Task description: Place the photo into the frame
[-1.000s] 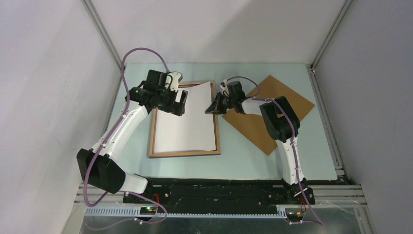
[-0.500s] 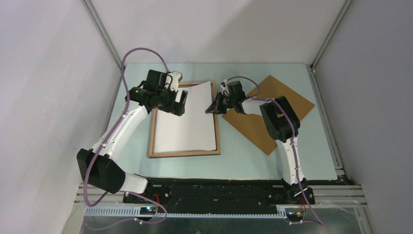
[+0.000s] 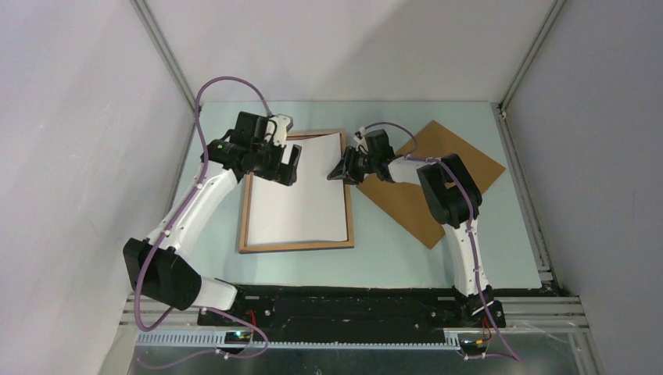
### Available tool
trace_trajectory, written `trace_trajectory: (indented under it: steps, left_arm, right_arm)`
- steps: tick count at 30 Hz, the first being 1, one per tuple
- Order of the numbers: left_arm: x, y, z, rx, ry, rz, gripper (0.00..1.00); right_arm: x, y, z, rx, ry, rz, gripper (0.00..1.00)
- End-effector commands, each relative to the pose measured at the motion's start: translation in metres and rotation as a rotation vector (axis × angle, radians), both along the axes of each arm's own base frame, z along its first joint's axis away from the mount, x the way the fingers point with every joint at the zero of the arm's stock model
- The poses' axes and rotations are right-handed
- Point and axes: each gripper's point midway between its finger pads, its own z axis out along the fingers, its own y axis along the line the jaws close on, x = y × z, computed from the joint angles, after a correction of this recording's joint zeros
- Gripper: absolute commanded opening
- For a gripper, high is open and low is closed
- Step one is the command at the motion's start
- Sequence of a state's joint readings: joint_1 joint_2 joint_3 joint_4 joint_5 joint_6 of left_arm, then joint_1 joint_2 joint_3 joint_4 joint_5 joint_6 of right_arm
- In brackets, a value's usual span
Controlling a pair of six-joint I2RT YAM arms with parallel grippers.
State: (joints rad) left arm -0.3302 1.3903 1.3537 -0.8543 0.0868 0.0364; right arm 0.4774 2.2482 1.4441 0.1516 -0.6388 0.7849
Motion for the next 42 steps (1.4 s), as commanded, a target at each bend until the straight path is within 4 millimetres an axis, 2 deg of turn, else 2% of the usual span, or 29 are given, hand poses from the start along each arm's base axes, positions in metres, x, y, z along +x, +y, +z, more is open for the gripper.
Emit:
trace_trajectory:
  steps: [1,8,26,36,42]
  left_arm:
    - [0.001,0.001,0.009,-0.011,-0.039,-0.019,1.0]
    - [0.0,0.001,0.009,-0.012,-0.042,-0.02,1.0]
    - [-0.003,0.002,0.013,-0.016,-0.055,-0.021,1.0]
    - [-0.001,0.005,0.018,-0.008,-0.073,-0.008,1.0]
    - [0.0,0.009,0.024,0.001,-0.11,0.007,1.0]
  right_arm:
    - [0.012,0.005,0.018,0.01,-0.065,0.003,0.43]
    - [0.009,0.0,0.022,-0.027,-0.075,-0.003,0.52]
    - [0.005,-0.015,0.036,-0.134,-0.123,-0.019,0.59]
    - [0.005,-0.031,0.071,-0.179,-0.268,0.005,0.61]
    - [0.007,-0.051,0.085,-0.24,-0.37,0.009,0.64]
